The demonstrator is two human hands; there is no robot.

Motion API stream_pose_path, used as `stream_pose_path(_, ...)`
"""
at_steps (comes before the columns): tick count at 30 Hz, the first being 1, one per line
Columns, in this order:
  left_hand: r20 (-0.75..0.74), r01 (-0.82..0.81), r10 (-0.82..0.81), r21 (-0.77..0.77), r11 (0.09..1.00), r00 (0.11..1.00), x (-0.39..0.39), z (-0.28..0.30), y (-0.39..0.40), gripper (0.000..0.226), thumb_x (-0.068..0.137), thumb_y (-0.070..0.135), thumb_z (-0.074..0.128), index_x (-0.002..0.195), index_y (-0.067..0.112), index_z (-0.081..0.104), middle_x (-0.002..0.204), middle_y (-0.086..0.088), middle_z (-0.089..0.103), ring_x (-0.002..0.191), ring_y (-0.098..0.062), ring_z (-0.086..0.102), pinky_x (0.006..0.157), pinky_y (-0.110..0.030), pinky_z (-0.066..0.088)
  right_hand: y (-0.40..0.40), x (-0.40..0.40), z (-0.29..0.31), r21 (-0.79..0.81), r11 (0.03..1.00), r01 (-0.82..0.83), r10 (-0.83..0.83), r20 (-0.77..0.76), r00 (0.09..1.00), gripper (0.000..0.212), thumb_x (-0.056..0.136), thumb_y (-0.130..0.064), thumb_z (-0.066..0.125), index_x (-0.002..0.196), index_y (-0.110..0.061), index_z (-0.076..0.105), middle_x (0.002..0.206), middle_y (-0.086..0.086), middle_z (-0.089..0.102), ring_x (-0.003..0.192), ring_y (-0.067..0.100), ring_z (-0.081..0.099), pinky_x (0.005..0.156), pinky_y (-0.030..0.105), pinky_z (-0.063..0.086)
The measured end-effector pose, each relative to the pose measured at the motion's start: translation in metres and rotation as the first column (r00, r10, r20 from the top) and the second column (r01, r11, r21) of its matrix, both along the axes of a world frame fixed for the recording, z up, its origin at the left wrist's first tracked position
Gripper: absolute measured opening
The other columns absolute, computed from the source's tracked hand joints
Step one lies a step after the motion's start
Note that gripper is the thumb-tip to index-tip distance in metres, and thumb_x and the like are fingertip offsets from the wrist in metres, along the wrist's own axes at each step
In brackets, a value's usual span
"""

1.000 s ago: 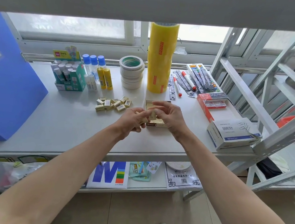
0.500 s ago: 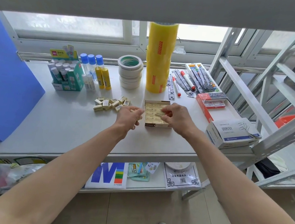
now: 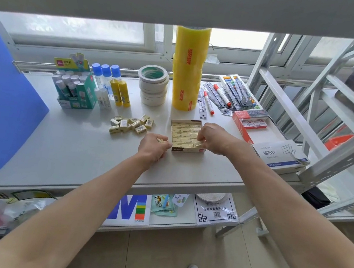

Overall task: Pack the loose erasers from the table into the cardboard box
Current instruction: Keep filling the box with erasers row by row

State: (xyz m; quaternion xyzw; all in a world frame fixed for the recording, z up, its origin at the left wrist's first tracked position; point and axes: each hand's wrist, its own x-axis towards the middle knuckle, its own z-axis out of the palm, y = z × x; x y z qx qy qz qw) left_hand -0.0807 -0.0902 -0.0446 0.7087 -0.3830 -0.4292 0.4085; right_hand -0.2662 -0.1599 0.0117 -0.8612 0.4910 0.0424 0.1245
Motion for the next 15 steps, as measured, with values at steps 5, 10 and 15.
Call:
stream_pose_path(5, -0.002, 0.003, -0.003, 0.009, 1.000, 1.000, -0.0013, -0.0007, -0.0012, 0.027, 0.085, 0.015, 0.070, 0.112, 0.009, 0.066, 0.071, -0.008, 0.063, 0.051, -0.018, 0.050, 0.048, -0.024, 0.041, 0.0006, -0.0012, 0.0008, -0.018, 1.000, -0.006, 0.005, -0.030, 1.000, 0.018, 0.085, 0.002, 0.059, 0.098, -0.001, 0.071, 0.106, 0.013, 0.061, 0.097, 0.029, 0.059, 0.086, 0.036, 0.052)
stream_pose_path(10, 0.022, 0.009, -0.010, 0.017, 1.000, 1.000, -0.0028, -0.0002, -0.0022, 0.024, 0.087, 0.014, 0.067, 0.111, 0.009, 0.066, 0.071, -0.007, 0.063, 0.049, -0.016, 0.050, 0.045, -0.023, 0.040, 0.0027, 0.0011, -0.0003, 0.020, 1.000, -0.011, 0.011, 0.000, 1.000, 0.020, 0.085, 0.003, 0.056, 0.099, 0.002, 0.069, 0.104, 0.017, 0.063, 0.099, 0.033, 0.060, 0.086, 0.037, 0.053)
stream_pose_path(15, 0.042, 0.019, -0.020, 0.022, 1.000, 0.999, -0.0039, 0.0010, -0.0023, 0.023, 0.088, 0.013, 0.066, 0.111, 0.009, 0.066, 0.073, -0.007, 0.063, 0.050, -0.017, 0.051, 0.045, -0.023, 0.040, 0.0023, -0.0047, 0.0011, 0.011, 0.999, 0.041, -0.042, 0.103, 0.994, 0.018, 0.086, -0.007, 0.065, 0.104, -0.011, 0.068, 0.107, 0.012, 0.062, 0.095, 0.029, 0.060, 0.087, 0.035, 0.052)
